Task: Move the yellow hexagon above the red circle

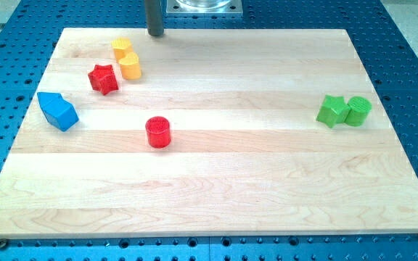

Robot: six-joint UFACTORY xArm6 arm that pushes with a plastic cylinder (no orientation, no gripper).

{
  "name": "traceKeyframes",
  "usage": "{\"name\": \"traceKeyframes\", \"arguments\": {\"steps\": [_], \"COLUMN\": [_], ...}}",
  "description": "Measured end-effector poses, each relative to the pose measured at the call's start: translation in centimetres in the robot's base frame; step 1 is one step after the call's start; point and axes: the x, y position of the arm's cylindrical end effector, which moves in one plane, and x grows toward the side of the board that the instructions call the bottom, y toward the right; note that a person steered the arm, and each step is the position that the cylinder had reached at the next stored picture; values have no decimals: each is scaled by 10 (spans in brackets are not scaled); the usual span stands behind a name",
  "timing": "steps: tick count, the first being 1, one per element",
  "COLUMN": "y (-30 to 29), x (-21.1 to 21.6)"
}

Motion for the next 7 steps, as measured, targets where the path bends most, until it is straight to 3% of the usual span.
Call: {"name": "traceKeyframes", "arguments": {"steps": [1,2,3,4,6,7], "y": [-36,-11,-17,-60,-30,-52], "x": [40,87,17,26,97,62]}}
